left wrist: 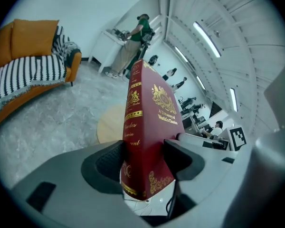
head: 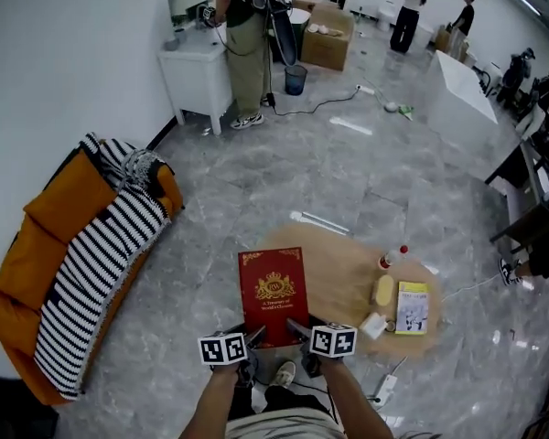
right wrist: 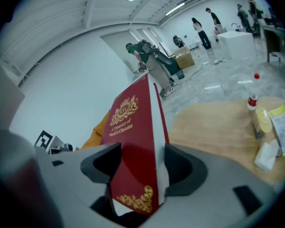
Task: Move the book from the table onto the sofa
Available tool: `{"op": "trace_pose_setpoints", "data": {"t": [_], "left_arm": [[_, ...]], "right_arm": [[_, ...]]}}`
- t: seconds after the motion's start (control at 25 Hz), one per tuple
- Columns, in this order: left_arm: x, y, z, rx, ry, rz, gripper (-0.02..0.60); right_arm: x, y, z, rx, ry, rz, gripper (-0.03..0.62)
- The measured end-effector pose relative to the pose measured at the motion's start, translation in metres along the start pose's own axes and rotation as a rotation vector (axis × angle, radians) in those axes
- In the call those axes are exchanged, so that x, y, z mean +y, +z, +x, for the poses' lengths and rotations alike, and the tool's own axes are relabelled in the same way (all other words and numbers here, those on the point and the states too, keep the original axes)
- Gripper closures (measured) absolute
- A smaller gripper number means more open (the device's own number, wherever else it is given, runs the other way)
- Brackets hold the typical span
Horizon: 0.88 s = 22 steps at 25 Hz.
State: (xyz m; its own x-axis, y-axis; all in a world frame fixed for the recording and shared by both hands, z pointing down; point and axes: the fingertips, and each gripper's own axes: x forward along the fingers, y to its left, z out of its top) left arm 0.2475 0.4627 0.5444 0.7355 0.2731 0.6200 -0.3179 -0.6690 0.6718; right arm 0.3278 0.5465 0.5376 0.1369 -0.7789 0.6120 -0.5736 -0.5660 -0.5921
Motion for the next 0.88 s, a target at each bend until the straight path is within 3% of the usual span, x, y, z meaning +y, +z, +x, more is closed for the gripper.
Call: {"op": "trace_pose_setpoints", "data": {"t": [0.24, 0.44, 0.68, 0.88], "left_arm": [[0.046, 0.029, -0.073, -0.123, 0.061, -0.064, 0.313], [0.100, 0.045, -0.144, -0.252, 0.121, -0.164, 0.313], [0.177, 0.057, -0.236, -0.396, 0.209, -0.280, 0.313], [0.222, 0.065, -0.294, -0.505, 0.270, -0.323, 0.313]], "right_arm": [[0.084, 0.004, 0.043, 0.069, 0.091, -0.107, 0.296], [0.169, -0.004, 0.093, 0.147, 0.183, -0.238, 0.296], [0.284, -0.029, 0.159, 0.264, 0.311, -0.404, 0.296], [0.356, -0.048, 0.196, 0.303, 0.406, -0.488, 0.296]]}}
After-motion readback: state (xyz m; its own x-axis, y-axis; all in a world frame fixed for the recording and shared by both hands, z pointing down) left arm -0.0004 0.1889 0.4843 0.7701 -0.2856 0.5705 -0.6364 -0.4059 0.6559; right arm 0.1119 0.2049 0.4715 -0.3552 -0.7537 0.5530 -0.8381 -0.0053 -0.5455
